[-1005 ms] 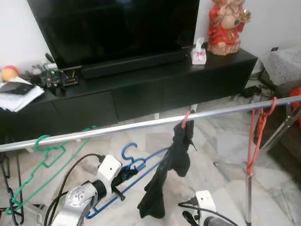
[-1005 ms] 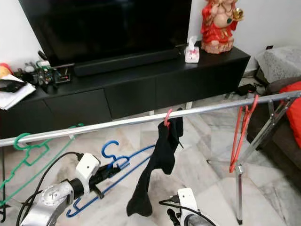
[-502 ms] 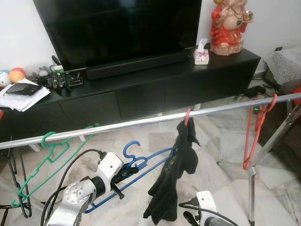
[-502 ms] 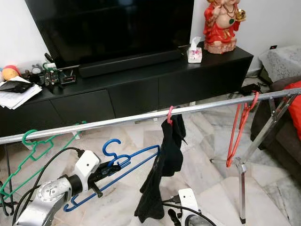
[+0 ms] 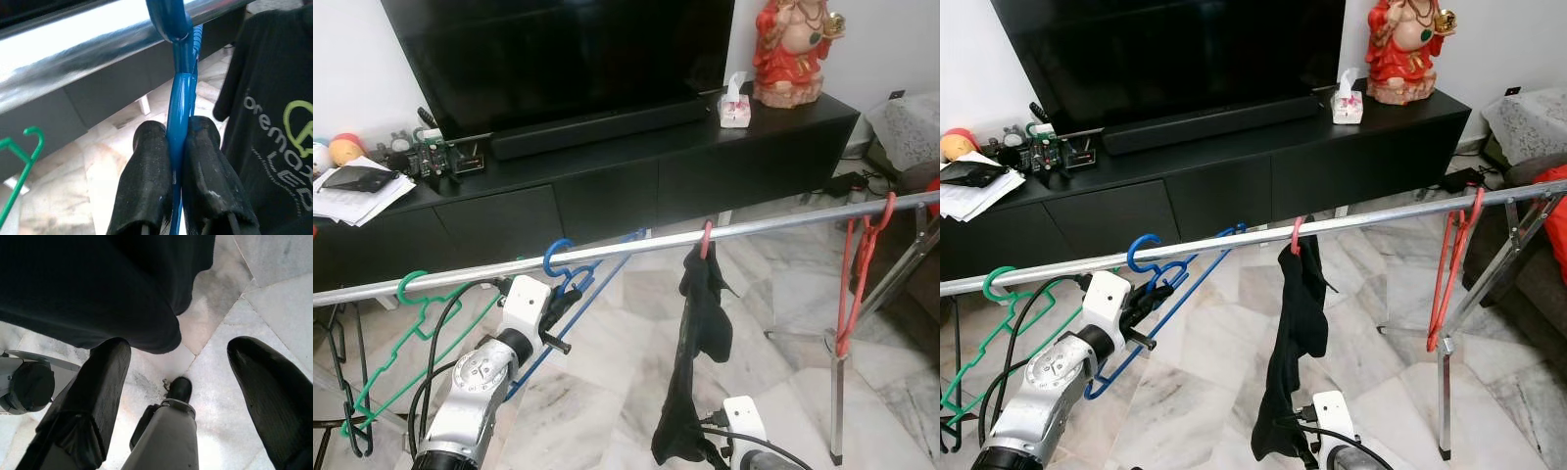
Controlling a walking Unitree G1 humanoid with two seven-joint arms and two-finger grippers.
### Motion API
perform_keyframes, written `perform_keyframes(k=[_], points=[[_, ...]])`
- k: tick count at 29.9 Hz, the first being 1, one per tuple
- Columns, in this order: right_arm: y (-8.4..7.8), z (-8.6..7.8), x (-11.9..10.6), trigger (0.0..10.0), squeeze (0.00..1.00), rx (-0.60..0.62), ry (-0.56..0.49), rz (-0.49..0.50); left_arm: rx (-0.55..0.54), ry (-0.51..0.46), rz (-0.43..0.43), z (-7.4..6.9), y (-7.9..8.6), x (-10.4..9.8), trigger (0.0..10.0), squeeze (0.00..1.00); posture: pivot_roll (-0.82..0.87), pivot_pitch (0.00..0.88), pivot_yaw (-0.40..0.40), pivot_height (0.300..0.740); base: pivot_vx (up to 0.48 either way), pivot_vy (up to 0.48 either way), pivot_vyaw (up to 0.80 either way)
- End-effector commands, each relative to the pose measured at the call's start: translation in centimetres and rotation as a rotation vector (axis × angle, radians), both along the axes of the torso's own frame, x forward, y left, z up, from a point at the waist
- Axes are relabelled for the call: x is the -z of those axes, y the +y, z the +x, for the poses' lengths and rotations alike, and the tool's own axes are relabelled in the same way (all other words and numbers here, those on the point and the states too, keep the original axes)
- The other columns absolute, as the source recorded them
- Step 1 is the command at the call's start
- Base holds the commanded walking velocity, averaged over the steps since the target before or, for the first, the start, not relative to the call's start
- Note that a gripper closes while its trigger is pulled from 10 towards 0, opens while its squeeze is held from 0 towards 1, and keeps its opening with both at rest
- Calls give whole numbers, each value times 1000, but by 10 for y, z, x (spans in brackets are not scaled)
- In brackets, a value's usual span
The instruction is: Hang hanger
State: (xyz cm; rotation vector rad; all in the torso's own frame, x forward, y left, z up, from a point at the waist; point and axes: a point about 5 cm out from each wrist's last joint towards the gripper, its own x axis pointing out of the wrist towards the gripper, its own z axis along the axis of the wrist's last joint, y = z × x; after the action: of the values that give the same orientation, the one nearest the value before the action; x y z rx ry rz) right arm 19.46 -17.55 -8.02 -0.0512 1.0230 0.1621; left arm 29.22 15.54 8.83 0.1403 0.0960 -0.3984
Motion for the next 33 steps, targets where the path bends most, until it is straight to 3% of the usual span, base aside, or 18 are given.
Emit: perform_keyframes(k=[1, 3, 12, 20, 26, 27, 28, 33], points=[[3, 1, 0, 10000, 0, -12, -1, 3, -30, -5, 20, 3, 4, -1, 10000, 0, -93, 0, 80, 740, 0, 0, 0], [4, 1, 0, 10000, 0, -12, 0, 5, -96, 32, 62, 8, 7, 6, 10000, 0, -94, 0, 81, 740, 0, 0, 0], [4, 0, 0, 10000, 0, -9, 2, 7, -235, 91, 50, 20, 15, 13, 10000, 0, -95, 0, 80, 740, 0, 0, 0], [3, 1, 0, 10000, 0, -7, 0, 8, -262, 122, 59, 23, 15, 19, 10000, 0, -99, 0, 79, 740, 0, 0, 0], [3, 1, 0, 10000, 0, -10, 2, 5, -231, 156, 68, 18, 14, 26, 10000, 0, -97, 0, 76, 740, 0, 0, 0], [3, 1, 0, 10000, 0, -10, 2, 5, -231, 152, 64, 17, 14, 26, 10000, 941, -97, 0, 76, 740, 0, 0, 0], [3, 1, 0, 10000, 0, -10, 2, 5, -232, 149, 63, 17, 14, 27, 10000, 1000, -97, 0, 76, 740, 0, 0, 0], [3, 1, 0, 10000, 0, -9, 1, 6, -233, 121, 41, 15, 14, 23, 10000, 1000, -96, 0, 75, 740, 0, 0, 0]])
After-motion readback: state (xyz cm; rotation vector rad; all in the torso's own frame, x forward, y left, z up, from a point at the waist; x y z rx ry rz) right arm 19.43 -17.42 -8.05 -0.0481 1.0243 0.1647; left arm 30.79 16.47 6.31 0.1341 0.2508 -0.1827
